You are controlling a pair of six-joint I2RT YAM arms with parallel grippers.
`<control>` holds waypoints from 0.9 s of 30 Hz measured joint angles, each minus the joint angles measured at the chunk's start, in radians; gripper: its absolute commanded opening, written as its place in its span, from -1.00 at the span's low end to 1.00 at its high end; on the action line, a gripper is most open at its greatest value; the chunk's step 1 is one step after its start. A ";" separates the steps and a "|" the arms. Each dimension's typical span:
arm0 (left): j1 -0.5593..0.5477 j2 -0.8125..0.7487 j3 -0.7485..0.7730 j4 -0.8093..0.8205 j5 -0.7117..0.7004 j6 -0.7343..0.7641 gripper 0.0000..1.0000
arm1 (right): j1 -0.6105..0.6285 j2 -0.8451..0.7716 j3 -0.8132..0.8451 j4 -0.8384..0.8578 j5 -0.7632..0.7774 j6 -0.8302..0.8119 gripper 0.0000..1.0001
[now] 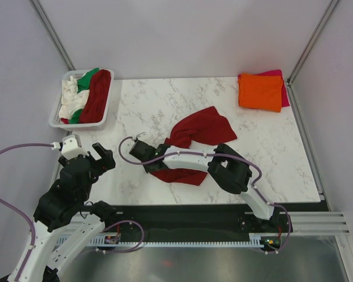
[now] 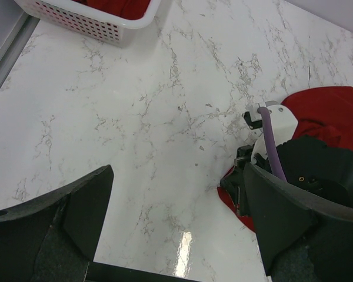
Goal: Fold and stack the t-shirts
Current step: Flatten the tshirt out
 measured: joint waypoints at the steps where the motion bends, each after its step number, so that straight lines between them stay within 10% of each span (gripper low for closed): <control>1: 0.000 0.000 0.000 0.000 0.000 0.000 1.00 | 0.000 -0.006 -0.014 0.011 0.002 0.002 -1.00; 10: 0.000 0.018 0.001 0.000 0.001 0.000 0.90 | 0.003 -0.122 -0.035 -0.165 0.119 -0.055 -1.00; 22: 0.000 0.211 0.113 0.039 0.043 -0.001 0.83 | -0.037 -1.071 -0.068 -0.620 0.777 0.222 -1.00; 27: 0.000 0.334 0.122 0.114 0.116 -0.005 0.81 | -0.042 -1.136 -0.212 -0.716 0.811 0.317 -1.00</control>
